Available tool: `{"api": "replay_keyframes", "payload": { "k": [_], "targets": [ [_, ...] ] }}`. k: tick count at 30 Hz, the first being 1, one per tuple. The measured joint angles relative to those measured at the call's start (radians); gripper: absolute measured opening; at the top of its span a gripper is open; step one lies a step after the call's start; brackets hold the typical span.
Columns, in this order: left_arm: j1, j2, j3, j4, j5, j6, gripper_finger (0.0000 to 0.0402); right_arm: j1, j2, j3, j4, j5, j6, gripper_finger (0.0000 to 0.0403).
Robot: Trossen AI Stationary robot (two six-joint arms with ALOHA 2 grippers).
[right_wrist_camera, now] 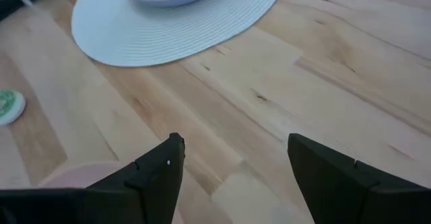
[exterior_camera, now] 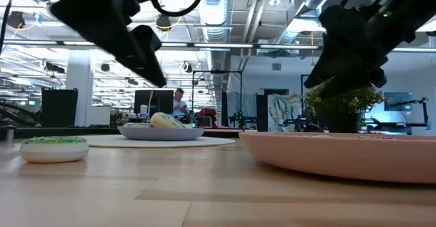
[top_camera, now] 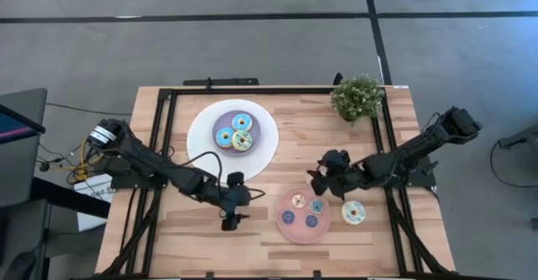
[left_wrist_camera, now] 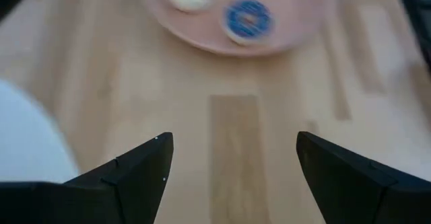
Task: Pick & Place donuts
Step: Put the big white donut on the purple plate
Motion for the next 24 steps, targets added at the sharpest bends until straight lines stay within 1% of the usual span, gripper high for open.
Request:
{"api": "replay_keyframes", "payload": {
  "k": [2,3,5,7,9,10,13,16,18,20,24],
  "targets": [
    [0.009,0.001,0.000,-0.001,0.074,0.050,0.0309,-0.011,0.000,0.000,0.002,0.000,0.000,0.0256],
    [0.014,0.001,0.000,-0.001,0.087,0.077,0.0309,-0.016,0.000,0.000,-0.001,-0.001,-0.001,0.0256],
    [0.020,0.001,0.000,0.002,0.089,0.121,0.0309,-0.022,0.000,0.000,-0.002,-0.004,-0.001,0.0256],
    [0.028,0.001,0.000,0.002,0.059,0.125,0.0309,-0.026,0.000,0.000,-0.008,-0.021,-0.003,0.0256],
    [0.040,0.001,0.000,-0.001,0.051,0.100,0.0309,-0.034,0.000,0.000,-0.010,-0.062,-0.022,0.0256],
    [0.047,0.001,0.000,-0.003,0.069,0.108,0.0309,-0.037,0.000,0.007,-0.028,-0.092,-0.024,0.0256],
    [0.064,0.002,0.000,0.012,0.168,0.179,0.0309,-0.051,0.000,0.056,-0.146,-0.171,0.003,0.0256],
    [0.080,-0.004,-0.030,0.101,0.251,0.245,0.0309,-0.053,0.000,0.117,-0.331,-0.214,0.047,0.0256],
    [0.097,-0.024,-0.078,0.152,0.265,0.252,0.0309,-0.043,0.000,0.161,-0.453,-0.247,0.096,0.0256],
    [0.114,-0.060,-0.135,0.182,0.249,0.231,0.0309,-0.025,0.000,0.196,-0.551,-0.297,0.142,0.0256],
    [0.140,-0.192,-0.251,0.203,0.232,0.180,0.0309,0.042,0.000,0.228,-0.656,-0.395,0.228,0.0256]
  ]
}}
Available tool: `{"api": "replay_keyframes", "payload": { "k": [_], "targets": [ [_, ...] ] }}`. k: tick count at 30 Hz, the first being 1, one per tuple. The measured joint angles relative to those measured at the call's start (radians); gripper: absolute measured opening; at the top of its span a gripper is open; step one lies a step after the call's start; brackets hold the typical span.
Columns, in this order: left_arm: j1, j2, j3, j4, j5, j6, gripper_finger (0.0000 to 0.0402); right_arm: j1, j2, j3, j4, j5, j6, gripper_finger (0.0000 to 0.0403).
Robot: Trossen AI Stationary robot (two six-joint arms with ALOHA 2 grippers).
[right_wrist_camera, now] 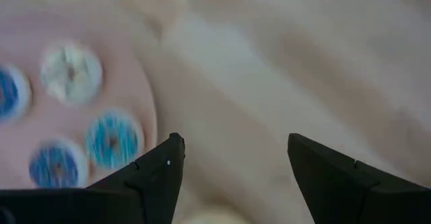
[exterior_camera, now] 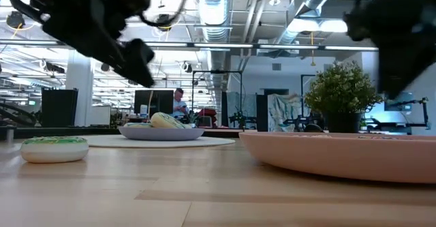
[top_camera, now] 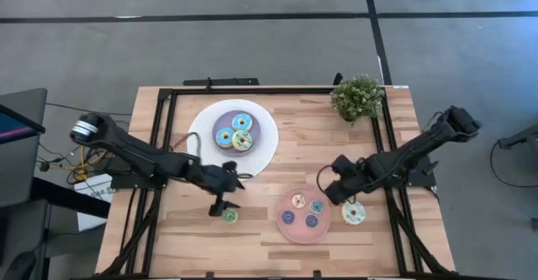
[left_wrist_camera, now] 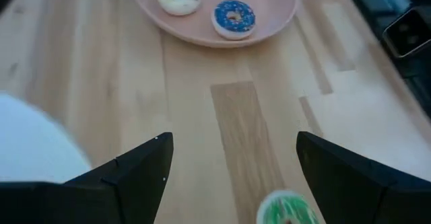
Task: Pick & Place donuts
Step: Put the big white donut on the purple plate
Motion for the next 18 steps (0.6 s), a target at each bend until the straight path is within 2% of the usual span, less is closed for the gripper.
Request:
{"api": "replay_keyframes", "payload": {
  "k": [6,11,15,18],
  "targets": [
    [-0.013,-0.286,-0.173,0.037,-0.061,-0.036,0.0309,0.131,0.000,0.001,-0.087,-0.130,0.170,0.0256],
    [-0.030,-0.483,-0.261,0.033,-0.076,-0.075,0.0309,0.238,0.000,0.001,-0.127,-0.218,0.293,0.0256],
    [-0.048,-0.561,-0.299,0.024,-0.099,-0.075,0.0309,0.303,0.000,-0.003,-0.135,-0.255,0.376,0.0256],
    [-0.055,-0.575,-0.320,0.022,-0.119,-0.074,0.0309,0.334,0.000,-0.026,-0.127,-0.261,0.429,0.0256]
  ]
}}
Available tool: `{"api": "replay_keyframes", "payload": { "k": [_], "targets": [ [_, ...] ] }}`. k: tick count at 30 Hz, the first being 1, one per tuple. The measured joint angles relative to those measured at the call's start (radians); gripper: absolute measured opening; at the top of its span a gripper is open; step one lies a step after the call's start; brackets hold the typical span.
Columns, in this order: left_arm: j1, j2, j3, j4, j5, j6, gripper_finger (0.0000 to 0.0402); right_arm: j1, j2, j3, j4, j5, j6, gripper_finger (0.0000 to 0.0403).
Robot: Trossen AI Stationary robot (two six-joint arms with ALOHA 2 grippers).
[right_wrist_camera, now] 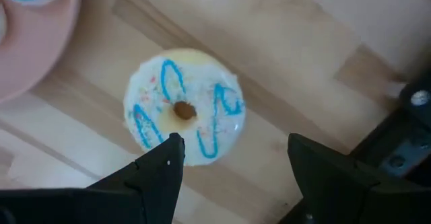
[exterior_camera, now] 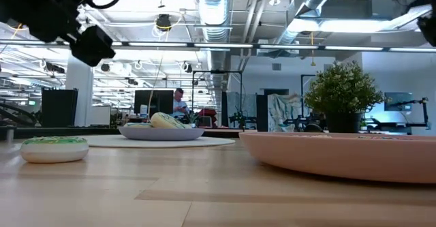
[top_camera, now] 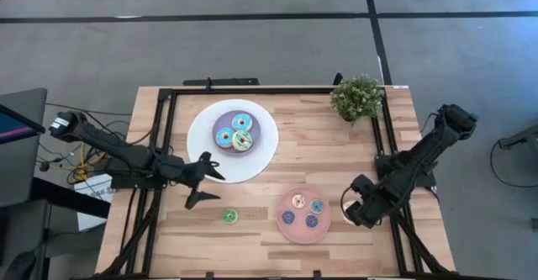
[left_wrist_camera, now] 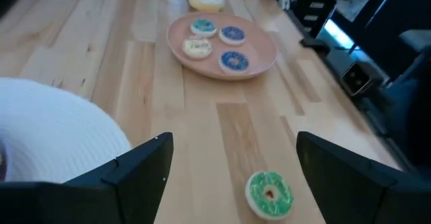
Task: Pick & Place donuts
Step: Put the big white donut on the purple plate
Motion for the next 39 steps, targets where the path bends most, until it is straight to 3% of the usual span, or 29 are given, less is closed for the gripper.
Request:
{"api": "replay_keyframes", "payload": {
  "k": [20,29,39],
  "targets": [
    [0.005,-0.002,-0.009,-0.053,-0.040,-0.046,0.0309,-0.020,0.000,-0.202,0.270,-0.025,0.042,0.0244],
    [0.005,-0.002,-0.009,-0.053,-0.041,-0.048,0.0309,-0.020,0.008,-0.206,0.315,-0.035,0.056,0.0215],
    [0.005,-0.002,-0.009,-0.053,-0.041,-0.064,0.0309,-0.020,0.097,-0.205,0.363,-0.067,0.047,0.0210]
  ]
}}
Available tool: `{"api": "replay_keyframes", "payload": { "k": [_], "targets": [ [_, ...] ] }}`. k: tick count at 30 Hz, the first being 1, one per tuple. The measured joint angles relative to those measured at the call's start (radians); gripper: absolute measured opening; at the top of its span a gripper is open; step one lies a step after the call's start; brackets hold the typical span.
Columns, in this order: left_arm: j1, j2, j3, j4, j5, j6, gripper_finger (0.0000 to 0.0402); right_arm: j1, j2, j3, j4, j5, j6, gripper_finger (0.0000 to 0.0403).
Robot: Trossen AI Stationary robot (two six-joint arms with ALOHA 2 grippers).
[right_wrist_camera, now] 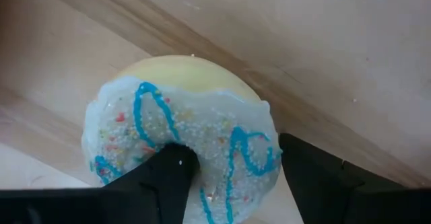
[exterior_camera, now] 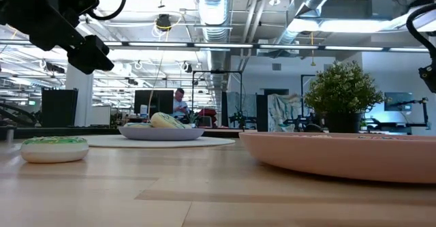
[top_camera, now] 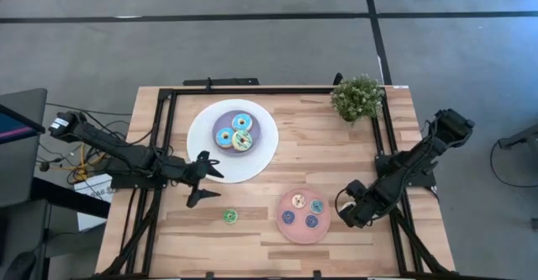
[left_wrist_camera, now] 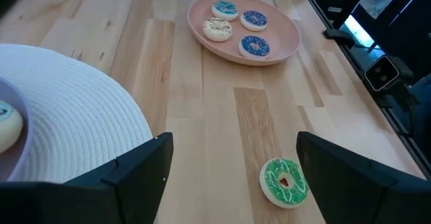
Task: Pick & Place donuts
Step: Put the big white donut on the purple plate
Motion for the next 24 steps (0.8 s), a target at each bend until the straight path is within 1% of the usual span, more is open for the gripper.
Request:
{"api": "replay_keyframes", "payload": {
  "k": [4,11,17,20,24],
  "targets": [
    [0.000,0.000,0.000,-0.012,0.000,-0.016,0.0309,0.000,0.013,0.003,0.000,-0.005,-0.017,0.0202],
    [0.000,0.000,0.000,-0.026,0.000,-0.016,0.0309,-0.001,-0.018,-0.001,0.003,0.007,-0.016,0.0165],
    [0.000,0.000,0.000,-0.027,0.000,-0.016,0.0309,-0.003,-0.067,-0.002,-0.005,0.079,-0.009,0.0149],
    [0.000,0.000,0.000,-0.027,0.000,-0.016,0.0309,-0.019,-0.105,-0.002,-0.005,0.117,-0.009,0.0149],
    [0.000,0.000,0.000,-0.027,0.000,-0.016,0.0309,-0.050,-0.163,0.009,-0.004,0.200,-0.034,0.0153]
  ]
}}
